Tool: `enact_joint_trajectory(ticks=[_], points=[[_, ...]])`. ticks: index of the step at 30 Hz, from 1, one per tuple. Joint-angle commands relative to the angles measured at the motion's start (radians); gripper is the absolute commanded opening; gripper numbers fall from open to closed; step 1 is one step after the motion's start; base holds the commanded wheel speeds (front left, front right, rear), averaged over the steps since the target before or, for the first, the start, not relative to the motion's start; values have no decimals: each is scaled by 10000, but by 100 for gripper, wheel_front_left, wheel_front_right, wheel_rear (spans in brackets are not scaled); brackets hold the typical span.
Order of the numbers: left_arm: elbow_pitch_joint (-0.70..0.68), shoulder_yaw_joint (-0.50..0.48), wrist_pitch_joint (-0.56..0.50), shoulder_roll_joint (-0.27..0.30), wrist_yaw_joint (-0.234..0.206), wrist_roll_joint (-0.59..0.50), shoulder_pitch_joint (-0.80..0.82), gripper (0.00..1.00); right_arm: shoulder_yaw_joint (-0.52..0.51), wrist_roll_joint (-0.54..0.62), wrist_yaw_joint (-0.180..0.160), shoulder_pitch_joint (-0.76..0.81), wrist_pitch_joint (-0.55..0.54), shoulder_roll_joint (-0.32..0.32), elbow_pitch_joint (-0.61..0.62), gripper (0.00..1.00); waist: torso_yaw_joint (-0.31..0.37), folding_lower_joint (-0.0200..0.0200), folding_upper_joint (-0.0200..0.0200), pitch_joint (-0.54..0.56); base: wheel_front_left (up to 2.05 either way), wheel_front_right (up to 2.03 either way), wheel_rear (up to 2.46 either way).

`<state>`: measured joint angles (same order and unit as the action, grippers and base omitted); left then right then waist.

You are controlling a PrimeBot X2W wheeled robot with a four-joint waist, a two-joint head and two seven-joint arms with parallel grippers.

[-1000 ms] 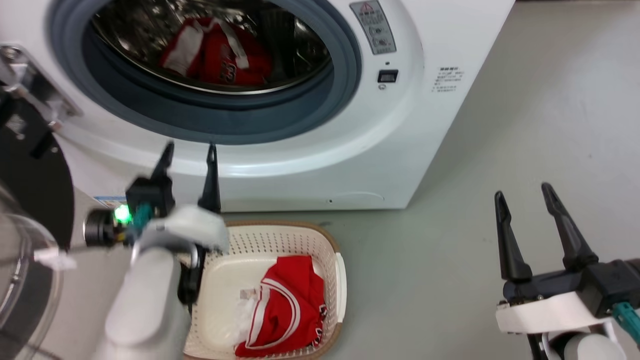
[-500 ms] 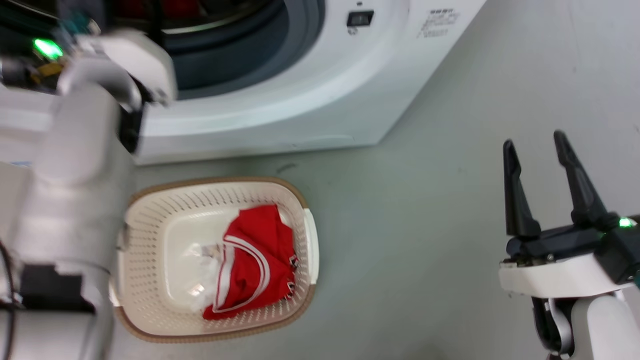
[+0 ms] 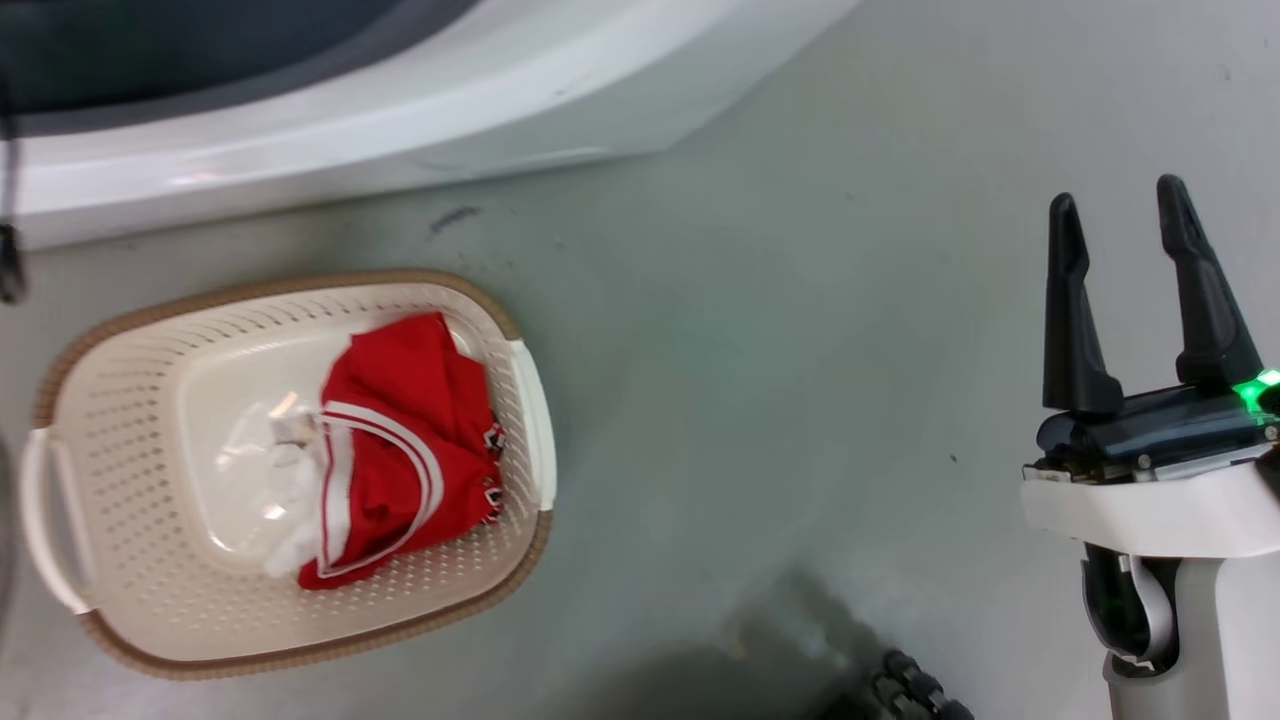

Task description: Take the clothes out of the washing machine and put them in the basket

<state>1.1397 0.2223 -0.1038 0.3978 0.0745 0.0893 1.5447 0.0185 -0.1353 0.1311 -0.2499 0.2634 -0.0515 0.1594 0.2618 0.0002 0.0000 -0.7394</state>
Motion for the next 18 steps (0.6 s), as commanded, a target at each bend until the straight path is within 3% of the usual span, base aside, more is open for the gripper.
enact_joint_trajectory(ticks=[1,12,18], points=[[60,-8,-86,69,23,-20,195,100,5,-37,-7,-148,22,24,55,100,345,-2,0,-439,0,0,0],[1131,156,-3378,565,252,126,2239,100,196,-423,-7,-218,20,24,343,100,844,-2,0,-1121,0,0,0],[1264,424,-4065,639,132,-4,2219,100,148,-488,-7,-210,20,22,477,100,941,-2,0,-1346,0,0,0]])
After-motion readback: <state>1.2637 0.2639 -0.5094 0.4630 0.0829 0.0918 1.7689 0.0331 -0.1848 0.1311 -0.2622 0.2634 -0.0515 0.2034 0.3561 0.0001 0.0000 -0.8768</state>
